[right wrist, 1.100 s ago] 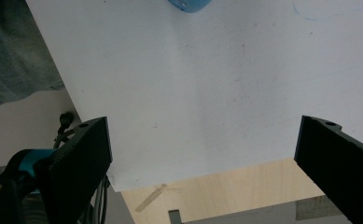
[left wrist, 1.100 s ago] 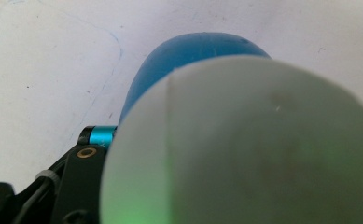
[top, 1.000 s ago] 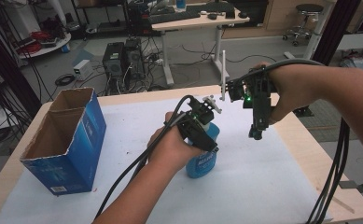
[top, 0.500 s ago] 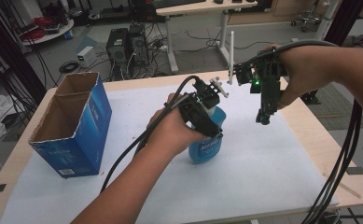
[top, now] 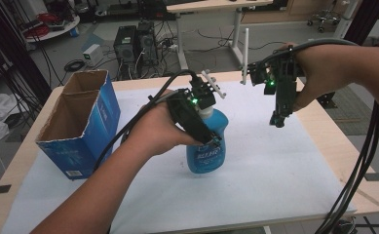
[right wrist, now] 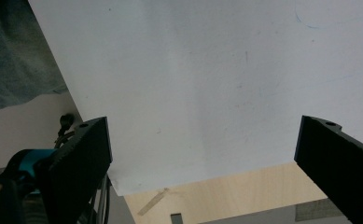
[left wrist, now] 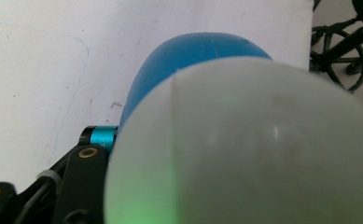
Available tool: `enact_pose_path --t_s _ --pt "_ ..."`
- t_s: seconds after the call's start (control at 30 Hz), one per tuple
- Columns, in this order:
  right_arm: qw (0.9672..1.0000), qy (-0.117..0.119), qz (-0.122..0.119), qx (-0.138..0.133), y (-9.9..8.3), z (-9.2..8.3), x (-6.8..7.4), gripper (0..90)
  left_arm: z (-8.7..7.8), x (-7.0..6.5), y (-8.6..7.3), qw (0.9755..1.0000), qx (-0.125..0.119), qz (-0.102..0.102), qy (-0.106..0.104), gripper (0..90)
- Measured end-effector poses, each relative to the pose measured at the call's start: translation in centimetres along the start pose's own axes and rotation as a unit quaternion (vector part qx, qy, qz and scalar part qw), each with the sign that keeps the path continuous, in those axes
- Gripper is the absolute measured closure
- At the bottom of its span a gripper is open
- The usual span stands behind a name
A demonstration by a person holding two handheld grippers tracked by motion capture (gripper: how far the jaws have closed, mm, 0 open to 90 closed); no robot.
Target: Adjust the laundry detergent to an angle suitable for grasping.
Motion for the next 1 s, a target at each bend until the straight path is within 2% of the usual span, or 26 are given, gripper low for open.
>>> enact_pose_path --t_s 0.13,0.2,0.23,0.3,0.63,0.83,0.93,0.97,1.0 --pt "1.0000 -0.001 -0.004 0.001 0.1 0.1 0.0 3.1 -0.9 0.1 -0.9 0.9995 0.005 0.032 -0.005 42.6" --pt "1.0000 -0.001 -0.003 0.003 0.4 0.1 0.2 3.0 -1.1 0.2 -1.6 0.9979 0.011 0.062 -0.016 42.6" --pt "1.0000 -0.002 -0.008 0.003 0.4 0.1 0.2 3.0 -1.1 0.2 -1.6 0.9979 0.011 0.062 -0.016 42.6" --pt "1.0000 0.000 -0.009 0.001 0.6 0.3 0.5 3.1 -1.0 0.4 -2.3 0.9957 0.019 0.084 -0.034 42.5" --pt "0.9999 0.003 -0.012 0.006 0.9 0.6 0.8 3.1 -0.6 0.7 -3.9 0.9917 0.024 0.109 -0.064 42.5" --pt "0.9999 0.001 -0.016 0.004 0.8 0.6 0.8 3.1 -0.3 1.1 -4.7 0.9862 0.028 0.131 -0.096 42.5" --pt "0.9999 0.001 -0.012 0.003 0.7 0.6 0.9 3.0 0.0 1.1 -5.4 0.9827 0.021 0.144 -0.115 42.5" --pt "0.9999 0.001 -0.012 0.003 0.7 0.6 0.9 3.0 0.0 1.1 -5.4 0.9827 0.021 0.144 -0.115 42.5" --pt "0.9999 0.000 -0.012 0.003 0.7 0.6 0.9 3.0 0.0 1.2 -5.5 0.9814 0.018 0.150 -0.119 42.5"
Point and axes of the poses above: each handheld gripper's, and its own axes: z roughly forward along the jaws, y roughly out of its top, x roughly to its left, the point moved 1 cm from there along z, roughly forward along the jaws, and after that the axes turned 6 degrees about x, right-handed, at the moved point
